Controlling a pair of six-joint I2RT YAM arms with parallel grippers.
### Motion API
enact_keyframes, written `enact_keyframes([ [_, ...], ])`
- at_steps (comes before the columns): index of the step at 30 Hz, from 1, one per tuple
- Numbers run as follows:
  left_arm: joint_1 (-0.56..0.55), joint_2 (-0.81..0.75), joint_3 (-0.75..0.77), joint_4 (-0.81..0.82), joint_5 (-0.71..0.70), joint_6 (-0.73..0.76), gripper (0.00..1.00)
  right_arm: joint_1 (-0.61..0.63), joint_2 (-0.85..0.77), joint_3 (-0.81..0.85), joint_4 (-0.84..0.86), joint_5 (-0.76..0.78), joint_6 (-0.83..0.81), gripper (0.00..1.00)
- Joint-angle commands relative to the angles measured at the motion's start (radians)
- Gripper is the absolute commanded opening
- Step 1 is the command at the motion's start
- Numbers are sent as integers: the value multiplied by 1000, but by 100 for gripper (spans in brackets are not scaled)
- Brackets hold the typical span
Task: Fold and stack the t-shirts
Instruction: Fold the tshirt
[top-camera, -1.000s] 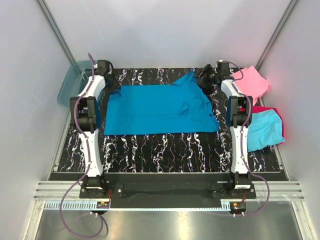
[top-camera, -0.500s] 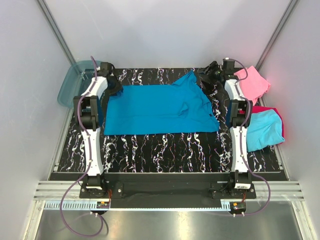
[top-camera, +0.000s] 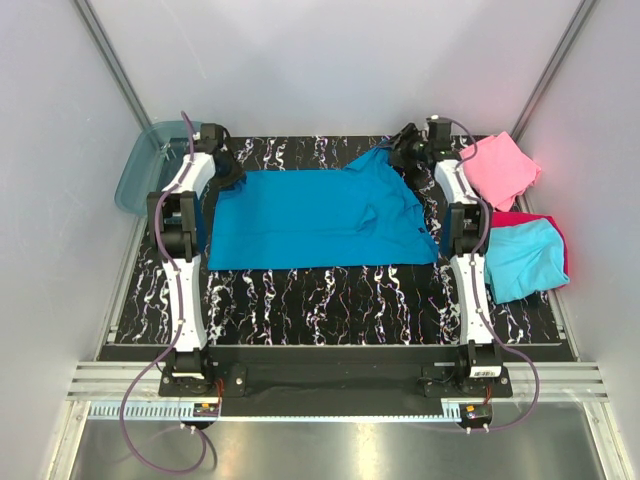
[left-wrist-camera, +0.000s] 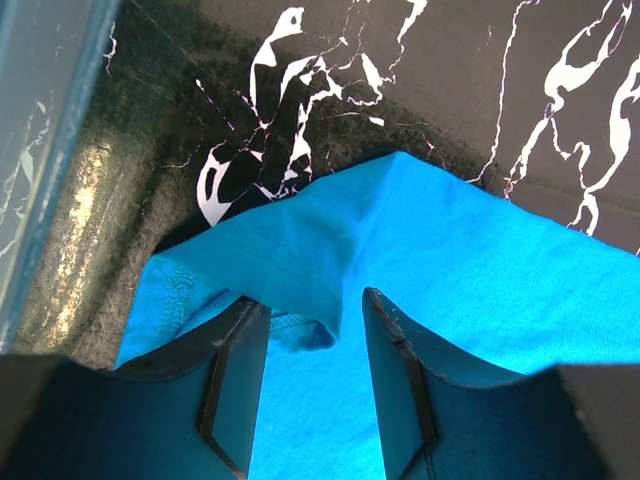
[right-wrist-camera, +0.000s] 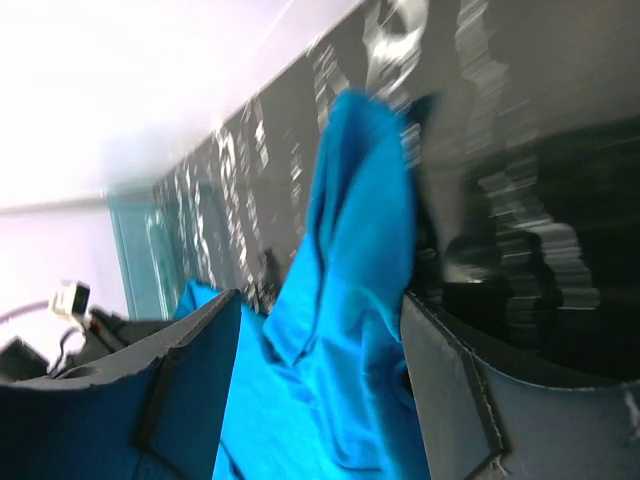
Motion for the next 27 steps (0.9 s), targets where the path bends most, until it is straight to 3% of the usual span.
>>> enact_keyframes([
  [1, -3, -57, -12, 42, 6, 1, 47, 49, 33, -1, -81, -36, -19, 72],
  [7, -5, -71, -47, 59, 11, -2, 42, 63, 15, -36, -100, -55, -37, 68],
  [11, -5, -86, -75, 73, 8, 1, 18, 63, -1, -50, -103, -47, -51, 60],
  [12, -5, -87, -77, 75, 8, 3, 6, 63, -5, -57, -101, -35, -54, 57],
  [14, -5, -92, -80, 79, 8, 3, 0, 64, -21, -65, -101, -21, -65, 45],
  [17, -3, -104, -87, 91, 11, 6, 0, 66, -45, -88, -101, 19, -91, 24],
  [22, -3, -146, -147, 147, 19, 7, 0, 67, -74, -126, -101, 109, -137, 1],
  [27, -5, -173, -184, 179, 26, 7, 0, 63, -96, -125, -75, 215, -171, 0],
])
